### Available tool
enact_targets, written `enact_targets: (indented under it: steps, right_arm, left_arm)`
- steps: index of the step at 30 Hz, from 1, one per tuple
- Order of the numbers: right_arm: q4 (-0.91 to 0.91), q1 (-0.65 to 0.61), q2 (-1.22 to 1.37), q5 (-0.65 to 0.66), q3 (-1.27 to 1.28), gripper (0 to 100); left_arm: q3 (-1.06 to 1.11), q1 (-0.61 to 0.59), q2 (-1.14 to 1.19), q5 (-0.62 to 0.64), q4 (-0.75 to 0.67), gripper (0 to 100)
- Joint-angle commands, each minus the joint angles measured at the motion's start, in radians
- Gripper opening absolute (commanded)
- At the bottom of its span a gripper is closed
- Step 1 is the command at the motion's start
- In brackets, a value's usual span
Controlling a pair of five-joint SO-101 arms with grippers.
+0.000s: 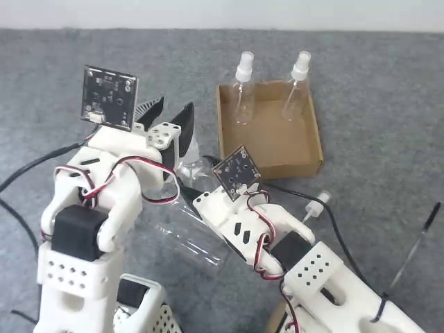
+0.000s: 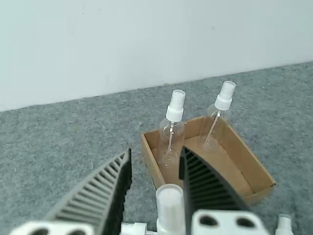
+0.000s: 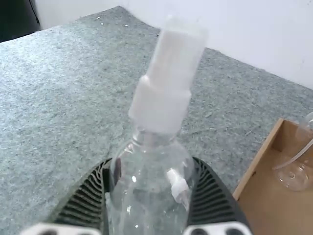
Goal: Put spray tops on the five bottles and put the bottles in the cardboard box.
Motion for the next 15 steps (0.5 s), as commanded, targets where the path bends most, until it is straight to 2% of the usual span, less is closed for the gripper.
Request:
enact_targets:
  steps: [1,10,15]
  right_arm:
    - [-0.024,0.01,-0.036,-0.012,-0.017,0.6]
    - [-0.024,0.01,-0.033,-0.014,-0.017,0.6]
    - [-0.024,0.01,-0.03,-0.014,-0.017,0.6]
  left_arm:
    - [-0.054,-0.005,-0.028,-0.003,-0.002,15]
    - [-0.065,-0.101,-0.026,-0.04,-0.002,15]
    - [-0.133,-0.173,-0.023,-0.043,0.072,15]
